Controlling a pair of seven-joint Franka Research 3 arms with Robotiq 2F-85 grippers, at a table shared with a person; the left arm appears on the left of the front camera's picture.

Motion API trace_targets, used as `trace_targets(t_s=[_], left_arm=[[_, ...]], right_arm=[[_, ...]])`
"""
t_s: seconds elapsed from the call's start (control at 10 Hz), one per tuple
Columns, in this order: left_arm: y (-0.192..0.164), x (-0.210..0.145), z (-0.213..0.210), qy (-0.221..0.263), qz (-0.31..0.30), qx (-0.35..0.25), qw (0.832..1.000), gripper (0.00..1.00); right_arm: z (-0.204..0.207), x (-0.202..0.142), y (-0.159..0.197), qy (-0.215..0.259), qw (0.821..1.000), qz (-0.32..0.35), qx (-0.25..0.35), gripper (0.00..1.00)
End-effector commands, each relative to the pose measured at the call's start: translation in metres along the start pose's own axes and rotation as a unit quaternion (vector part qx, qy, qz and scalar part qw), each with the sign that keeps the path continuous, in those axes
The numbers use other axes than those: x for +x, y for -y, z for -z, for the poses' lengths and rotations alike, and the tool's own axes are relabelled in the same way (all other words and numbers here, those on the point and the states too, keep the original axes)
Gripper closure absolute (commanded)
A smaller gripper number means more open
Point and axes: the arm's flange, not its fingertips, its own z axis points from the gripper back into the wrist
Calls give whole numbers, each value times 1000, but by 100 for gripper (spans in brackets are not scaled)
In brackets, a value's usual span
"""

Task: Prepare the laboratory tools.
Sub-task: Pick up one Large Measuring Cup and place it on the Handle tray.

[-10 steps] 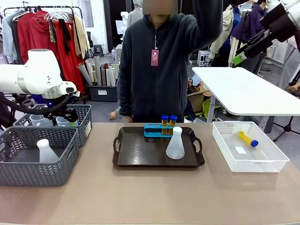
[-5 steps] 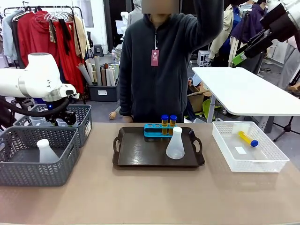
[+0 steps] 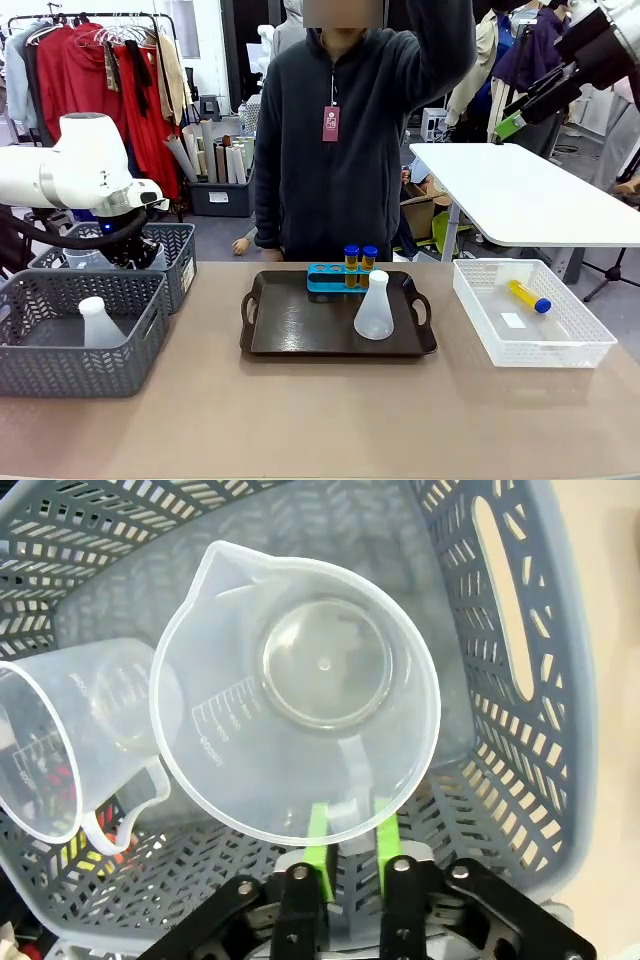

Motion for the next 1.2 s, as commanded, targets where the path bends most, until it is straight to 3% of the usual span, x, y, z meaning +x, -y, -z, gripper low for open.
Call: trace_targets(t_s=[0.0,0.5,0.7,1.1], left_arm=[[-1,-4,-9,8,-3,9,1000,100],[6,-8,-61,37,29,8,999,100],[6,-11,-104,56,43,-1,997,100],[12,-19,-188,49,99,-37,993,100]], right_arm=[[-1,1,-1,3,1000,-3,2,0],[-1,1,-1,3,1000,-3,2,0],[-1,1,-1,3,1000,-3,2,0],[-1,1,-1,3,1000,-3,2,0]])
